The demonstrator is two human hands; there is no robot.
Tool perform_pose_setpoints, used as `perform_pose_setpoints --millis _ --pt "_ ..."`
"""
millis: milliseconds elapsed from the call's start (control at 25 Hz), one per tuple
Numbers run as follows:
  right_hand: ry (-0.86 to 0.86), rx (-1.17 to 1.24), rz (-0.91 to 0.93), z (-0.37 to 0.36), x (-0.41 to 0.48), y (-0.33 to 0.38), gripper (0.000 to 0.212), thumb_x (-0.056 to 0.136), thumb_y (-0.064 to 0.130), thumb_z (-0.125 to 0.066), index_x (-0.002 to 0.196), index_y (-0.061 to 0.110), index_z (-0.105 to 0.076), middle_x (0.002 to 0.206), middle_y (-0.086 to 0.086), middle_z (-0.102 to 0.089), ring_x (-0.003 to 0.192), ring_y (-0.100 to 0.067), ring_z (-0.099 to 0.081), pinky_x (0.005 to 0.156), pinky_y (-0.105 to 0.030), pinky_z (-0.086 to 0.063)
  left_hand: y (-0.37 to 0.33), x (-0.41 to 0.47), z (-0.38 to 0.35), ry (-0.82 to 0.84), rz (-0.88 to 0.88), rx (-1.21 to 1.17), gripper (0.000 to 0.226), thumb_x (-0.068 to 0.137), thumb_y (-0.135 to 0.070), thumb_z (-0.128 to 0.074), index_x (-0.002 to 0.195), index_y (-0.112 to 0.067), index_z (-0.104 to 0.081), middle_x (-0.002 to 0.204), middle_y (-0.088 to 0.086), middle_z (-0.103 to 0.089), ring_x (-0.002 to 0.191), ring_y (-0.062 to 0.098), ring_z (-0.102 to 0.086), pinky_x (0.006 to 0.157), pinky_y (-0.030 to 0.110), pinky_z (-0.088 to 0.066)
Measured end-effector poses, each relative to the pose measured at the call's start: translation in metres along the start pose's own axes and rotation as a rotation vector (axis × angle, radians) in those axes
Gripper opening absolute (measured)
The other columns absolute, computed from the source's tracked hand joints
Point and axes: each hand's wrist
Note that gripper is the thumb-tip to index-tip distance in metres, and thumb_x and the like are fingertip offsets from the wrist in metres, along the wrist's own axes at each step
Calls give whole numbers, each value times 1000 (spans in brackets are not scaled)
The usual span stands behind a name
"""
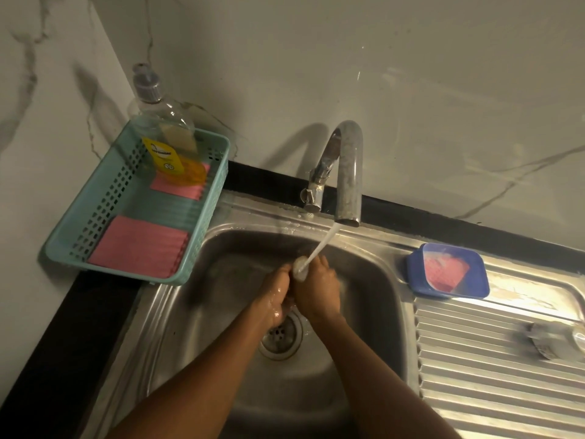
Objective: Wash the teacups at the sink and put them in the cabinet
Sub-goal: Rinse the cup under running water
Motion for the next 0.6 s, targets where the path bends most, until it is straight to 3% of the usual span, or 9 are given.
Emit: perform_pose_setpoints --millis 80,120,200,320,480,600 --pt "81 -42 67 -1 2 -3 36 90 31 -69 122 25 -54 125 -2 -61 118 -22 -58 91 -39 -56 2 4 0 -39 -6 -47 34 103 -33 -49 100 -9 -73 96 15 -77 94 28 -70 84 39 -56" --pt "71 65 23 -2 1 -3 36 91 35 -68 122 25 -53 121 -2 -63 113 -21 -61 88 -38 -57 2 4 0 -49 -16 -40 35 103 -34 -49 97 -11 -74 91 13 -78 91 27 -70 83 39 -57" --pt "65 491 -233 0 -1 0 40 94 42 -65 126 24 -50 117 -5 -65 101 -19 -66 84 -40 -60 2 6 1 -59 -59 12 36 102 -40 -51 96 -15 -76 91 10 -78 90 27 -71 82 40 -57" --pt "71 1076 -509 0 -5 -2 33 100 38 -57 125 17 -57 112 -13 -69 97 -28 -70 84 -52 -61 -1 2 -3 -16 -245 174 27 100 -40 -56 104 -23 -76 100 5 -77 87 20 -72 66 31 -55" --pt "72 1230 -514 9 -6 -4 41 105 43 -46 111 9 -69 95 -13 -76 89 -28 -75 79 -46 -63 8 -3 -3 62 -506 321 29 98 -38 -62 126 -29 -62 113 -5 -70 99 8 -70 80 27 -59" --pt "150 1247 -558 12 -2 -4 42 108 37 -41 113 4 -66 92 -18 -75 82 -28 -74 70 -39 -63 5 -2 -2 1 -563 286 30 104 -43 -48 112 -25 -71 102 -3 -74 90 10 -72 75 26 -58"
Point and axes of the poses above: each hand's wrist, its own x-axis towards the middle knuckle, its own z-axis out of the back of the hand, y = z × x
